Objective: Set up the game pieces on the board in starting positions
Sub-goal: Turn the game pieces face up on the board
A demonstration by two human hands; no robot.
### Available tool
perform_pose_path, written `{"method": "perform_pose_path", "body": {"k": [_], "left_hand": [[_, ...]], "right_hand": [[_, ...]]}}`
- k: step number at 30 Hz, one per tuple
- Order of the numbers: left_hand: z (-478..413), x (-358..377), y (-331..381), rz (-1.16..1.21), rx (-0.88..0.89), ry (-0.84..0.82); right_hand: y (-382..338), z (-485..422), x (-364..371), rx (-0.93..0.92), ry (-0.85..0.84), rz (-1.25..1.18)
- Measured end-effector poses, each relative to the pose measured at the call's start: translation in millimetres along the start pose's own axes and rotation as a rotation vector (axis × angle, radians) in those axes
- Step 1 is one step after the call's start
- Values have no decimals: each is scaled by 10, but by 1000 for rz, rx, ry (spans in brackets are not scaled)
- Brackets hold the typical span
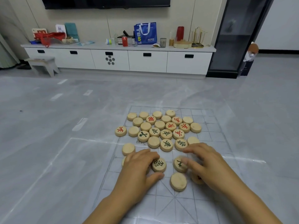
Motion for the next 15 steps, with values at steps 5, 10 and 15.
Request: {"method": "perform_pose_path", "body": {"k": [5, 10, 15], "left_hand": [[73, 71, 201, -90, 233, 18], [118, 265, 386, -223, 392, -40], [109, 187, 324, -68, 339, 3]], "right_hand": [[292, -53, -199, 124, 163, 258], [342, -118, -107, 181, 48, 268], [310, -107, -179, 219, 146, 57]]}}
Point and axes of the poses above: each hand's wrist, its own z-axis away from the middle knuckle, its own x-axis out of the palm, y = z × x, the point moved 4 cm from there along -z, towards the middle knuckle, and after that the axes turned 5 degrees about -x, right-handed, at the moved point
